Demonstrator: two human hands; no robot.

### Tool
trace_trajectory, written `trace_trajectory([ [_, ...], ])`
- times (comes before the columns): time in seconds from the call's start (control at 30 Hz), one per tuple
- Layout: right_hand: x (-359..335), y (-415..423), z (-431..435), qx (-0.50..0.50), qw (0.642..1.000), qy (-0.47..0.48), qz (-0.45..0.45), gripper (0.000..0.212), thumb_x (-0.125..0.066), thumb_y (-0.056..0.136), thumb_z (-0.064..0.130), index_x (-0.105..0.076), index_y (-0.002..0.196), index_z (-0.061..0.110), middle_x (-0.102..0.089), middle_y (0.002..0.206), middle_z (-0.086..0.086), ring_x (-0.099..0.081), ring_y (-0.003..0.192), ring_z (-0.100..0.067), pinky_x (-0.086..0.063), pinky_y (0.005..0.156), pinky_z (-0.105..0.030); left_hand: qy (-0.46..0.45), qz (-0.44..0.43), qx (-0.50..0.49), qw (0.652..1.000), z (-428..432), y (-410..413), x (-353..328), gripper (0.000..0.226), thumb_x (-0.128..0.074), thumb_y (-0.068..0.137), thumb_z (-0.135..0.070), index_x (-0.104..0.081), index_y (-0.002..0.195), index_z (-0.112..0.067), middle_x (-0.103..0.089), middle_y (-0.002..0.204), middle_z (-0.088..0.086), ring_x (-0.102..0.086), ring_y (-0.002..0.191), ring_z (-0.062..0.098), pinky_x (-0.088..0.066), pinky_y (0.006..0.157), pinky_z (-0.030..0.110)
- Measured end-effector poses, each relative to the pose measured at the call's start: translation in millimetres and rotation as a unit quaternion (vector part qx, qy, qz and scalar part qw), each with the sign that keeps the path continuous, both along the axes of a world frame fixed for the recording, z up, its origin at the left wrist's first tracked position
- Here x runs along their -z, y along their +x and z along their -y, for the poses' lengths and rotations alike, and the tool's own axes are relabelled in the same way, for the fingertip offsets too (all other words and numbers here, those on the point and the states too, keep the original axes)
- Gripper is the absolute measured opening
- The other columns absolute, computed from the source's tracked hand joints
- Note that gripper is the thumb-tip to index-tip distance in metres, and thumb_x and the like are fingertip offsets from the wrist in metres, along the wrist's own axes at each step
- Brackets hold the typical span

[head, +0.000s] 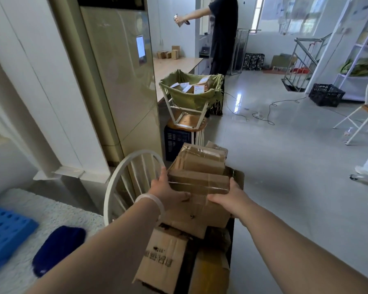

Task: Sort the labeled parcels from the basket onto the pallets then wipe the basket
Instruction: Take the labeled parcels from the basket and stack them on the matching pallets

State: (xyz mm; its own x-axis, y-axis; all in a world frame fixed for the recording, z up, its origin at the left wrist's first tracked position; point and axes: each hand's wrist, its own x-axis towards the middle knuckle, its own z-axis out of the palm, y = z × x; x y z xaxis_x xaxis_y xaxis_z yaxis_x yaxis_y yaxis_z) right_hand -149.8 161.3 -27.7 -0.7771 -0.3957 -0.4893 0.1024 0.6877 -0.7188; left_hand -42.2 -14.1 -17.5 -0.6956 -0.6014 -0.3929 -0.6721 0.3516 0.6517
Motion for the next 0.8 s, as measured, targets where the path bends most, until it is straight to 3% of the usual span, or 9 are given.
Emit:
trace_trajectory([
  [0.07, -6.4, 7.8, -7.3, -0.013, 1.0, -0.003, -0.009, 0.121, -0.084, 0.068, 0.046, -0.004, 0.157, 0.03, -0.039, 0.149, -0.005, -0.044, 0.131, -0.03, -0.043, 0.107, -0.051, -0.012, -0.007, -0.005, 1.0, -10.8, 11.9, -6.9, 0.112, -0.08, 0.076, -0.041, -0.002, 0.156, -0.03, -0.017, 0.155, 0.009, -0.028, 0.141, 0.032, -0.034, 0.113, 0.048],
  [0.17, -16.1, 19.6, -17.9, -0.031, 0.999, 0.003, -0.016, 0.13, -0.086, 0.068, 0.04, 0.009, 0.156, 0.03, -0.032, 0.151, -0.007, -0.041, 0.133, -0.033, -0.042, 0.107, -0.052, -0.016, -0.038, -0.023, 0.999, -26.2, 28.8, -13.3, 0.108, -0.083, 0.072, -0.035, -0.012, 0.153, -0.029, -0.02, 0.153, 0.006, -0.03, 0.138, 0.029, -0.036, 0.111, 0.047],
  [0.3, -23.2, 30.8, -31.1, -0.036, 0.998, 0.004, -0.048, 0.13, -0.085, 0.07, 0.039, 0.012, 0.156, 0.028, -0.026, 0.152, -0.009, -0.037, 0.136, -0.034, -0.041, 0.108, -0.052, -0.015, -0.081, -0.048, 0.995, -43.8, 49.9, -13.3, 0.111, -0.086, 0.069, -0.03, -0.011, 0.15, -0.033, -0.03, 0.149, 0.003, -0.04, 0.131, 0.026, -0.044, 0.105, 0.044],
  [0.4, -26.6, 37.8, -38.9, -0.035, 0.998, -0.015, -0.059, 0.117, -0.085, 0.069, 0.044, -0.008, 0.156, 0.025, -0.034, 0.146, -0.009, -0.043, 0.13, -0.032, -0.044, 0.106, -0.051, -0.003, -0.112, -0.072, 0.991, -59.0, 66.1, -11.3, 0.107, -0.085, 0.07, -0.025, -0.012, 0.147, -0.035, -0.042, 0.139, 0.002, -0.05, 0.117, 0.023, -0.052, 0.094, 0.04],
  [0.5, -28.0, 43.5, -44.6, -0.022, 0.997, -0.047, -0.061, 0.095, -0.083, 0.068, 0.052, -0.033, 0.144, 0.025, -0.045, 0.134, -0.007, -0.052, 0.117, -0.029, -0.05, 0.098, -0.05, -0.004, -0.131, -0.088, 0.987, -72.1, 79.5, -9.1, 0.108, -0.086, 0.069, -0.024, -0.012, 0.146, -0.037, -0.042, 0.139, 0.002, -0.05, 0.119, 0.024, -0.053, 0.094, 0.042],
  [0.63, -31.7, 52.7, -48.7, 0.0, 0.995, -0.073, -0.062, 0.081, -0.073, 0.081, 0.051, -0.027, 0.143, 0.025, -0.046, 0.133, -0.008, -0.053, 0.111, -0.027, -0.052, 0.092, -0.043, -0.013, -0.159, -0.102, 0.982, -84.5, 89.0, -11.4, 0.098, -0.083, 0.072, -0.032, -0.021, 0.147, -0.035, -0.04, 0.14, -0.002, -0.046, 0.125, 0.023, -0.047, 0.101, 0.044],
  [0.8, -40.5, 66.5, -50.9, 0.031, 0.991, -0.117, -0.061, 0.058, -0.056, 0.094, 0.052, -0.031, 0.138, 0.023, -0.046, 0.13, -0.01, -0.046, 0.095, -0.021, -0.042, 0.073, -0.033, -0.003, -0.194, -0.162, 0.968, -89.5, 93.6, -16.3, 0.06, -0.068, 0.081, -0.057, -0.041, 0.128, -0.03, -0.048, 0.125, -0.002, -0.053, 0.107, 0.019, -0.052, 0.09, 0.04],
])
